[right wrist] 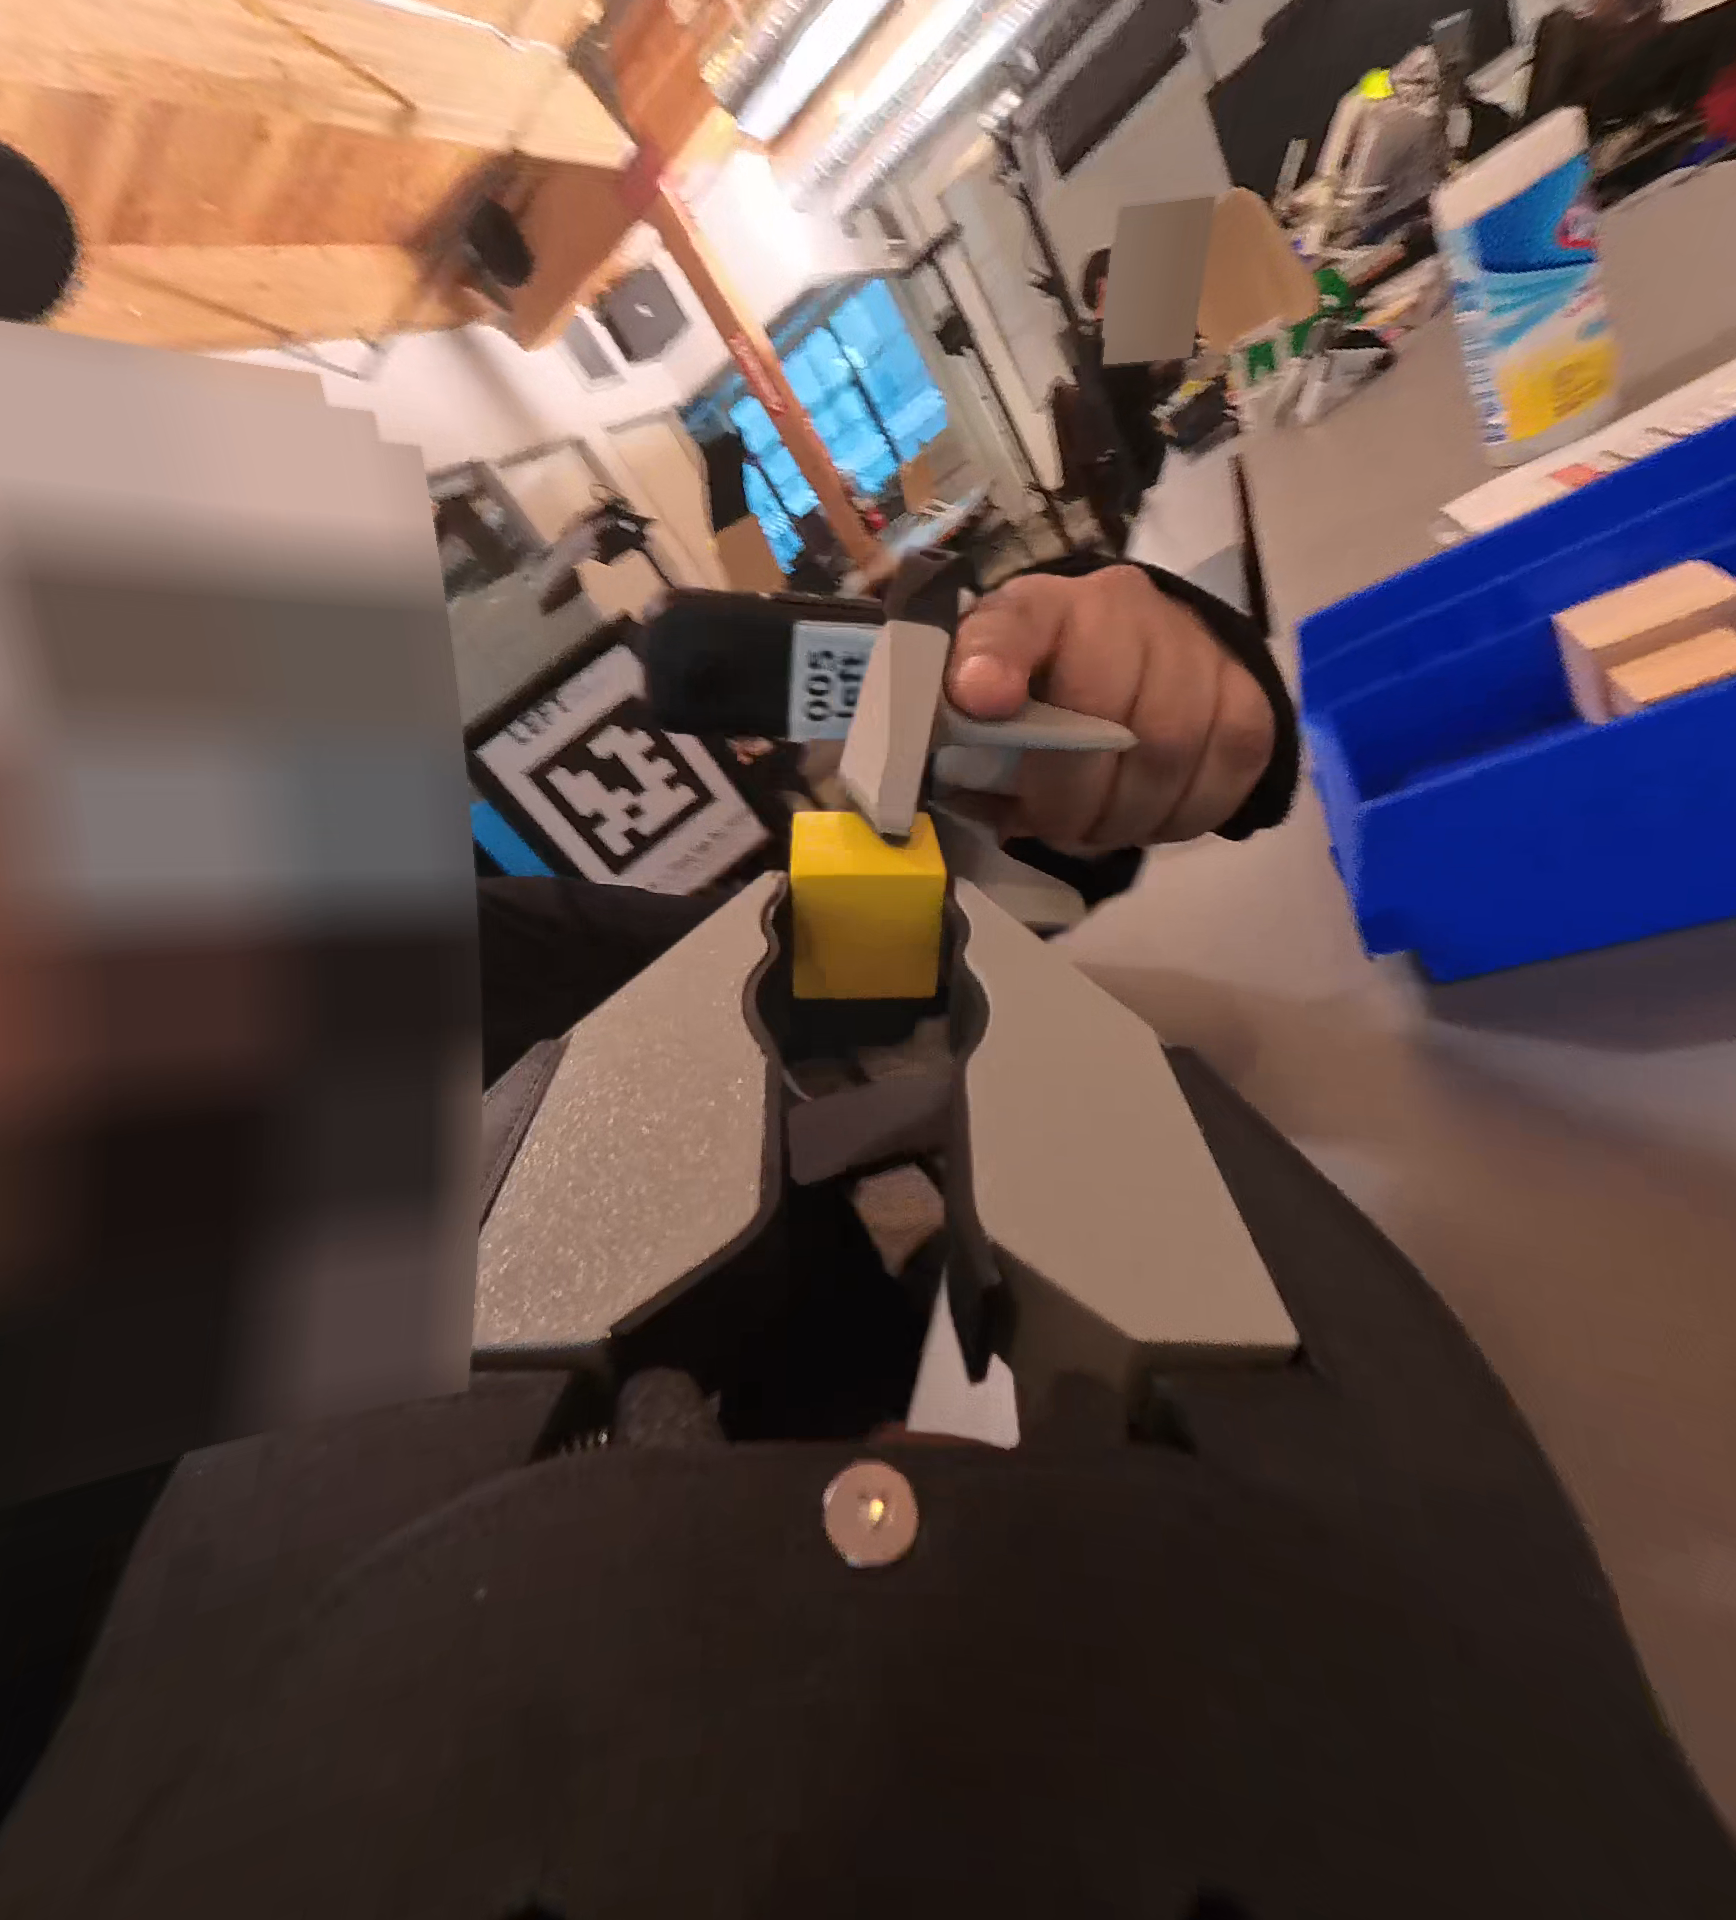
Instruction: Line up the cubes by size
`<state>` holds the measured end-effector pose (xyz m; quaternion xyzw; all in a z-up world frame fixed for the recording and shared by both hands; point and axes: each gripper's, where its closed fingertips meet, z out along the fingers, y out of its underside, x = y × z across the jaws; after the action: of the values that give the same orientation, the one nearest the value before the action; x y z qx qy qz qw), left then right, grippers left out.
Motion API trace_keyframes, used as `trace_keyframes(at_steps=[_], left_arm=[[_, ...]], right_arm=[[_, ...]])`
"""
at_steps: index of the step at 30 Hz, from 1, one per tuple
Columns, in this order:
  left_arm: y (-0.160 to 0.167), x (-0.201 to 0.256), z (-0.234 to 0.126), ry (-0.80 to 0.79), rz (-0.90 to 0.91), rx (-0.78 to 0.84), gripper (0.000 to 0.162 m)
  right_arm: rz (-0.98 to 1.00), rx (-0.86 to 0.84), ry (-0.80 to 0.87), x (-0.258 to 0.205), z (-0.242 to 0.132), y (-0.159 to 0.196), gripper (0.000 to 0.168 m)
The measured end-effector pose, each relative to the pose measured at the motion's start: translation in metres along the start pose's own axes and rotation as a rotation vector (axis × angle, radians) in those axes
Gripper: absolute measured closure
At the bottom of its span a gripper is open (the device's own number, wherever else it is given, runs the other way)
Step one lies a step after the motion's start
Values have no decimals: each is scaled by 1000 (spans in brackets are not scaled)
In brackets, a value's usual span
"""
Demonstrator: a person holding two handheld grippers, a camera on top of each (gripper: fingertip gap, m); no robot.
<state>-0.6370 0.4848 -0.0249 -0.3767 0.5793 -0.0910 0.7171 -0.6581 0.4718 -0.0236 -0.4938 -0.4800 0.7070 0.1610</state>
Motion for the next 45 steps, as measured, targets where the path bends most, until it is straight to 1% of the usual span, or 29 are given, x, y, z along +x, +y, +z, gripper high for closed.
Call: trace_keyframes(at_steps=[1, 3, 4, 5, 8, 10, 12, 13, 17, 19, 21, 26, 30, 32, 34, 35, 37, 39, 41, 43, 45], left_arm=[[6, 1, 1, -1, -2, -31, 137], [17, -1, 0, -29, -10, -83, 138], [21, -3, -4, -56, -31, -89, 162], [23, -4, -10, -72, -62, -86, 162], [38, -3, -36, -84, -158, -126, 162], [52, -3, -57, -101, -195, -182, 162], [63, 0, -74, -104, -224, -239, 162], [66, 1, -81, -113, -229, -256, 162], [73, 16, -98, -76, -242, -332, 162], [79, 23, -101, -57, -217, -385, 162], [83, 30, -102, -37, -196, -426, 162], [90, 47, -105, 29, -184, -498, 162], [101, 55, -115, 67, -216, -564, 161], [107, 54, -123, 75, -230, -601, 154], [117, 52, -135, 98, -227, -671, 146], [123, 49, -144, 118, -215, -720, 143], [140, 33, -165, 125, -203, -822, 141], [161, 10, -186, 124, -225, -935, 127], [186, -9, -209, 147, -228, -1068, 119], [211, -20, -227, 198, -263, -1177, 115], [234, -21, -241, 278, -314, -1269, 115]], right_arm=[[-29, -29, 61, 5, -4, 2, 143], [-119, -98, 179, 12, -18, 3, 143], [-172, -139, 246, 16, -30, 3, 143], [-226, -184, 352, 26, -48, 2, 143], [-362, -366, 660, 54, -117, 4, 144], [-418, -543, 861, 76, -168, 13, 143], [-449, -743, 981, 95, -209, 31, 143], [-442, -835, 990, 102, -222, 44, 143], [-376, -1117, 961, 127, -249, 92, 143], [-383, -1207, 952, 140, -256, 106, 143], [-379, -1252, 926, 150, -256, 115, 143], [-343, -1282, 867, 168, -251, 129, 143], [-306, -1306, 825, 173, -249, 139, 143], [-305, -1299, 823, 175, -247, 139, 143], [-304, -1300, 824, 176, -247, 139, 143], [-301, -1299, 825, 176, -247, 139, 143], [-297, -1292, 837, 177, -248, 137, 138], [-288, -1274, 844, 179, -248, 136, 133], [-279, -1240, 844, 180, -245, 135, 128], [-278, -1213, 843, 180, -244, 134, 125], [-279, -1190, 841, 180, -242, 134, 125]])
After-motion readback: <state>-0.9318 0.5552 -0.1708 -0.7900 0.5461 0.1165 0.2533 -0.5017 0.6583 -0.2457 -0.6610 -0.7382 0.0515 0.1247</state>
